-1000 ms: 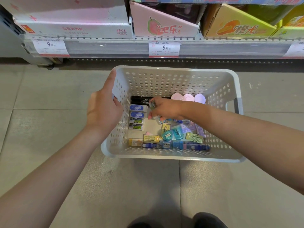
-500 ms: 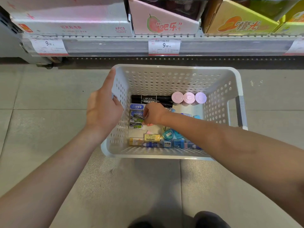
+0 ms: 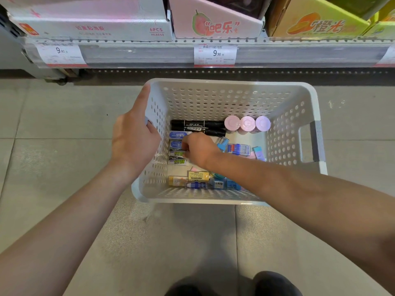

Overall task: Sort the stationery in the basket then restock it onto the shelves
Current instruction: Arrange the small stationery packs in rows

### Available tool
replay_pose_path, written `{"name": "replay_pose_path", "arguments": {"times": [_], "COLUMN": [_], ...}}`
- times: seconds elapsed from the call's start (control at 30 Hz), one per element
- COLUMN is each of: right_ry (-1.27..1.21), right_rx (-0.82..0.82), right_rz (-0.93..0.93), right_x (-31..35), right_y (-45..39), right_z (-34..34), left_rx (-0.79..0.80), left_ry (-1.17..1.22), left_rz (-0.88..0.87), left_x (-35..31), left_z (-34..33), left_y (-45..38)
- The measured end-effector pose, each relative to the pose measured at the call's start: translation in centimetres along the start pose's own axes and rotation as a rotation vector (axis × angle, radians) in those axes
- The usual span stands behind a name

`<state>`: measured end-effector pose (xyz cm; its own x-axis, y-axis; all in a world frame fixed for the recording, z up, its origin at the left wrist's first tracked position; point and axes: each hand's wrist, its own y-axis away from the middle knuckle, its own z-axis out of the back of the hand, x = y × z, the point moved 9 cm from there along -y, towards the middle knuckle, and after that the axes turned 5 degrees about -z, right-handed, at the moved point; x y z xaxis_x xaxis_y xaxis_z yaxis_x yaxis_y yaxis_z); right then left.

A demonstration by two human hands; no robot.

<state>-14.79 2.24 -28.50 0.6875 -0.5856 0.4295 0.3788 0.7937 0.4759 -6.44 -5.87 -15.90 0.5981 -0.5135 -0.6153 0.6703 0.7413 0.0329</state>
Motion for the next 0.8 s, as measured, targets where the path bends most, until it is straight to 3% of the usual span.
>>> {"name": "replay_pose_path", "arguments": {"times": [0.33,0.5,0.8], "right_ry": [-0.031,0.334,0.271], "right_rx": [-0.050,0.268,0.373], "right_rz": [0.093,0.225,0.201], "right_x": [-0.3,-0.3,-1.2], "right_y": [1.5,4.1,4.2], "right_z": [2.1,-2.1,-3.5], "left_rx": [0.007,0.014,-0.006], "left_ry": [-0.004,-0.003,-0.030], "left_rz": [-0.010,-0.011,0.014], "left_x": [-0.2,-0.2,-0.1], "left_z": [-0.1,0.0,0.1], "left_y": [0.1,0.0,0.1]}}
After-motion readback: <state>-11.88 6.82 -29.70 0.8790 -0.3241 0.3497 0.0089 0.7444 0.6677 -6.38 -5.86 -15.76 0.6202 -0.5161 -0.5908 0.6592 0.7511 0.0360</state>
